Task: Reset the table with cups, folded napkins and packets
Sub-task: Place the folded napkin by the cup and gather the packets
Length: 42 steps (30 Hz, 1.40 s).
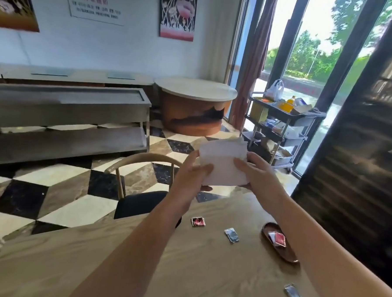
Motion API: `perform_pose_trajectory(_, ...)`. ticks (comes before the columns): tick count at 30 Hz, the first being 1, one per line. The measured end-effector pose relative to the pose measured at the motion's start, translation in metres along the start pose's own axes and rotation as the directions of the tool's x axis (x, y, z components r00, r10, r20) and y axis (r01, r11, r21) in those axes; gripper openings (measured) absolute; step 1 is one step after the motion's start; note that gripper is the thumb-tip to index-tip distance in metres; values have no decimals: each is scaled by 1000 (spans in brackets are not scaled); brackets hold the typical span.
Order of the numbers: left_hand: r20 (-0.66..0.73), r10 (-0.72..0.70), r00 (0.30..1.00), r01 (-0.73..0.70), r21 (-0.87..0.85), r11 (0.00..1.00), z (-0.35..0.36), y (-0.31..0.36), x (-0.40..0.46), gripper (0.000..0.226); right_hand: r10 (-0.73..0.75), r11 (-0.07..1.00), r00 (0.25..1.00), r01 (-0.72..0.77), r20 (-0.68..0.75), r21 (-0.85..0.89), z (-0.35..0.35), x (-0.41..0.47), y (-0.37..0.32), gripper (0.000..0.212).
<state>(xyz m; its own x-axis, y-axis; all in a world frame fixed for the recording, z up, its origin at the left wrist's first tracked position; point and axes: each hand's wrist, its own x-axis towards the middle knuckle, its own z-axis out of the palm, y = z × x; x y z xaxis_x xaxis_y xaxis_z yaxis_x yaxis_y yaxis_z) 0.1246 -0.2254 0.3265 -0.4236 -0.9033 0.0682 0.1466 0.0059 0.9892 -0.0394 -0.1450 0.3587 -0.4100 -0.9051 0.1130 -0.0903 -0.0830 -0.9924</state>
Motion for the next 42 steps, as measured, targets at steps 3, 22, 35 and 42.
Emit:
perform_pose_trajectory(3, -60, -63, 996, 63, -10, 998, 24, -43, 48, 45, 90, 995, 995, -91, 49, 25, -24, 59, 46, 16)
perform_pose_trajectory(22, -202, -522, 829, 387, 880, 275, 59, -345, 181, 55, 659, 751, 747, -659, 93, -34, -83, 233, 367, 9)
perform_pose_trajectory(35, -121, -586, 801, 136, 991, -17, 47, -412, 137, 80, 747, 652, 642, -758, 172, -3, -26, 262, 429, 7)
perform_pose_trajectory(42, -179, -556, 812, 242, 969, 42, 51, -404, 95, 80, 777, 629, 598, -753, 197, -191, 19, 253, 440, 19)
